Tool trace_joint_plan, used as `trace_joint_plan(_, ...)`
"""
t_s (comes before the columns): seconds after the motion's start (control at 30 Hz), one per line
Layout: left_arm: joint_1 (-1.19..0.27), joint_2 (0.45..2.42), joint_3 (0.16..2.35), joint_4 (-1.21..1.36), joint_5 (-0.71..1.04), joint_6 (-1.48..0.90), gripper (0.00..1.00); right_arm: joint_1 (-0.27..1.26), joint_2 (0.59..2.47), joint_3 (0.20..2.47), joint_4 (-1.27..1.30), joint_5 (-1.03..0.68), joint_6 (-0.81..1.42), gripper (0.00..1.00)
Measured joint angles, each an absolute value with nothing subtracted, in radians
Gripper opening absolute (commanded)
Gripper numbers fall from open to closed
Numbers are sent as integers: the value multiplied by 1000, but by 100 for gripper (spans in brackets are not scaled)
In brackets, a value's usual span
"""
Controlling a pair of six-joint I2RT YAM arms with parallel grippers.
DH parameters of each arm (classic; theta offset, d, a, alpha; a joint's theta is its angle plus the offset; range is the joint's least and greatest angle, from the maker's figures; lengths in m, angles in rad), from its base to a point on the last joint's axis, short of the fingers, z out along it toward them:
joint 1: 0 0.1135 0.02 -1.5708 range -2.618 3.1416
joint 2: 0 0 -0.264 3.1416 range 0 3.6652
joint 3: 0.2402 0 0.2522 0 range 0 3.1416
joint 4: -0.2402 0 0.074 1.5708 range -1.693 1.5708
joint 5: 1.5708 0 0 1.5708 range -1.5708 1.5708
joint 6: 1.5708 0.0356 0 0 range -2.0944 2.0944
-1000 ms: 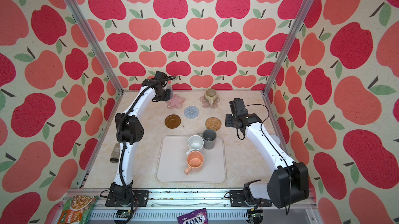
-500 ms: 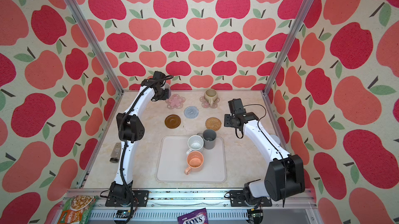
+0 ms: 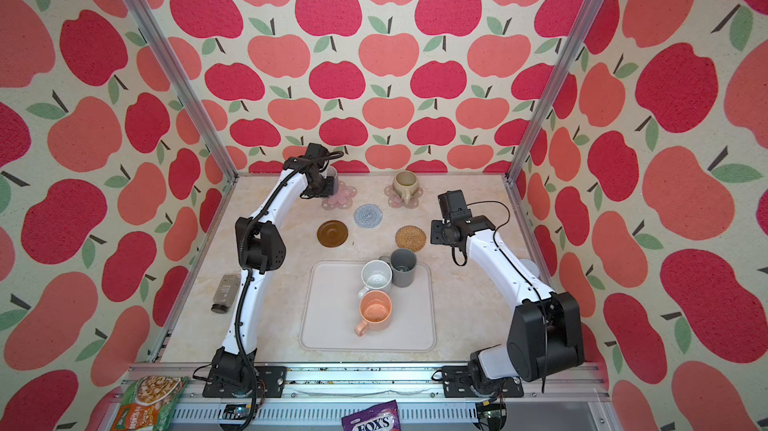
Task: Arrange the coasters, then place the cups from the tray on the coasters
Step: 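Hold the pale pink mug with the left gripper above the pink flower coaster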
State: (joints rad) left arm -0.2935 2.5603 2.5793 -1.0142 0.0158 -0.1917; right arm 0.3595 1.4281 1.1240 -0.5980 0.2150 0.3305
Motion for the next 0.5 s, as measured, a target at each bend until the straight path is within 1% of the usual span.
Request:
trace_joint_plan(0.2, -322, 2574, 2593, -991, 16, -224, 0, 360, 1428, 1105, -599, 215, 330, 61)
trace_joint_plan(0.5, -318, 2626, 2594, -969, 8, -264, 0, 360, 1428, 1105, -599, 217, 329, 61)
